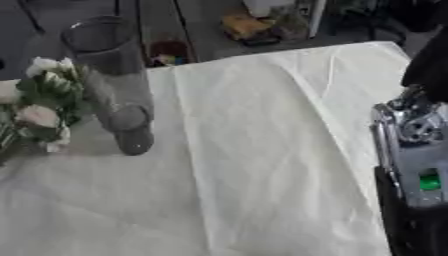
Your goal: Arrange flowers into the vase.
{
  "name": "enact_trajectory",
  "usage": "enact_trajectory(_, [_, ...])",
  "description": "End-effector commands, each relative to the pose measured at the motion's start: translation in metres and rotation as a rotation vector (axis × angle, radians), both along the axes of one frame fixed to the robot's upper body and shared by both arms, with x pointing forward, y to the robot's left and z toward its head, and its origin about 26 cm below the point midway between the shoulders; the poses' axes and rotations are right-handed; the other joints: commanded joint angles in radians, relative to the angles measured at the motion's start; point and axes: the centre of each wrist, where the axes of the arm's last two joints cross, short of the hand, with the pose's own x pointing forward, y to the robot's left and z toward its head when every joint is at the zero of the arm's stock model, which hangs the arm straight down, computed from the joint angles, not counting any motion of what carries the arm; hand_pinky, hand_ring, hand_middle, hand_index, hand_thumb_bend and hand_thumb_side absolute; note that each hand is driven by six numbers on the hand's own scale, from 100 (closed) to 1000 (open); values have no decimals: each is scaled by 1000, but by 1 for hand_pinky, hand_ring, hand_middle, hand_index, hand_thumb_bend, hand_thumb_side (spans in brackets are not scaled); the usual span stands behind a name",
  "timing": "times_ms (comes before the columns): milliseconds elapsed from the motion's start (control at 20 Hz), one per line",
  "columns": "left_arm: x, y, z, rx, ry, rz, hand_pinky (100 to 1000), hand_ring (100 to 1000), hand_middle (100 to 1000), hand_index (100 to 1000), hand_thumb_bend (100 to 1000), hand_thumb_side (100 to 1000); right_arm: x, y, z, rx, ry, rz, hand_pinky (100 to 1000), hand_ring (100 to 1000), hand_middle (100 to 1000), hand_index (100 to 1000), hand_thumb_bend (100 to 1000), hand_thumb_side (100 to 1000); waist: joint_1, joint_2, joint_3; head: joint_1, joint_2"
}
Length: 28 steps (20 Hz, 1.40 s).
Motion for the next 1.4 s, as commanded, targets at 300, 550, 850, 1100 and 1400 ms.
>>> enact_trajectory(300, [12,-4,10,-1,-55,35,603,712,882,929,371,649,-3,2,6,-1,-31,15,717,812,776,845,100,798,3,-10,-12,9,-20])
enact_trajectory(550, [18,-5,4,25,-87,84,543,629,855,917,329,578,-3,2,6,3,-27,17,717,813,776,846,100,794,7,-5,-18,11,-21])
enact_trajectory(850, [20,-8,3,41,-68,92,595,657,891,956,364,644,-3,2,4,3,-20,13,718,813,776,846,100,795,4,-5,-14,7,-18])
enact_trajectory(1100, [14,-15,17,8,-22,49,617,676,904,982,330,723,-3,0,2,3,-11,5,718,813,776,846,100,791,1,-14,4,-9,-11])
enact_trajectory(1400, [13,-14,19,-7,88,29,591,724,865,1000,353,758,-3,0,1,5,-7,7,718,813,775,846,100,790,4,-21,11,-13,-3])
